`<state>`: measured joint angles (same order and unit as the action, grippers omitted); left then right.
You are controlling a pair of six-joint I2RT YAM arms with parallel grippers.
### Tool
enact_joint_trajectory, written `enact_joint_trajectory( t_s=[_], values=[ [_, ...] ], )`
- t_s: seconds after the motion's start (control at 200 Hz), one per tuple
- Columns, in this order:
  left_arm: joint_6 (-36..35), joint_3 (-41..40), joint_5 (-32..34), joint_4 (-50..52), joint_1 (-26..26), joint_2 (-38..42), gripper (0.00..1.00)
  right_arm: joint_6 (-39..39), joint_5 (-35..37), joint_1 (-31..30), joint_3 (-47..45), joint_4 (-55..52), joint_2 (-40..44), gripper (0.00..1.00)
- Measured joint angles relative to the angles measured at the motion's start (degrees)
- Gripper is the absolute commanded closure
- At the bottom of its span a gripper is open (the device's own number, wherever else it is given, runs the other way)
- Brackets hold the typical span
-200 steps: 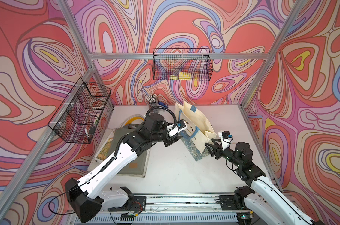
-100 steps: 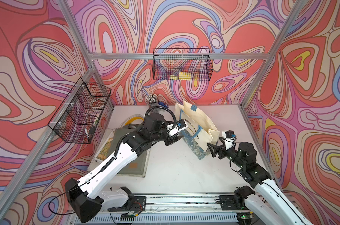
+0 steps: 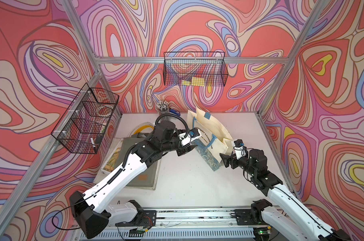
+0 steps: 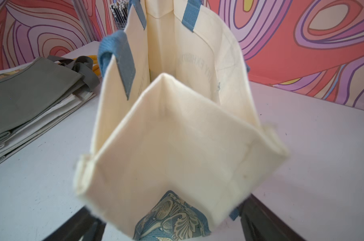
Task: Put away the canvas bag
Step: Press the canvas bag at the center of the board.
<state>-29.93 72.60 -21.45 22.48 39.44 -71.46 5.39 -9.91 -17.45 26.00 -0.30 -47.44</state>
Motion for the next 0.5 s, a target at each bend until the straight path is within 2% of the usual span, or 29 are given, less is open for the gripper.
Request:
enact_joint_trajectory(
  t_s=[0.06,0.125,0.23,0.406,0.501],
  values=[
    [-0.15,0.04,-0.35,-0.09,0.0,-0.24,0.44,0.46,-0.87,0.0,-0.39,2.82,-2.08,0.04],
    [-0.44,0.15,-0.83,-0.15,0.0,-0.74,0.44,1.11,-2.08,0.0,-1.16,6.16,-3.8,0.13],
    [-0.9,0.79,-1.6,-0.2,0.0,-1.97,0.44,2.01,-3.96,0.02,-3.67,11.96,-4.46,0.54],
    [-1.75,3.1,-3.26,-0.22,0.0,-3.58,0.44,3.8,-5.33,0.02,-4.81,15.08,-4.24,0.99],
    [-2.29,5.62,-4.7,-0.15,0.0,-5.03,0.44,6.08,-6.23,0.0,-3.93,13.86,-4.07,1.0]
  ],
)
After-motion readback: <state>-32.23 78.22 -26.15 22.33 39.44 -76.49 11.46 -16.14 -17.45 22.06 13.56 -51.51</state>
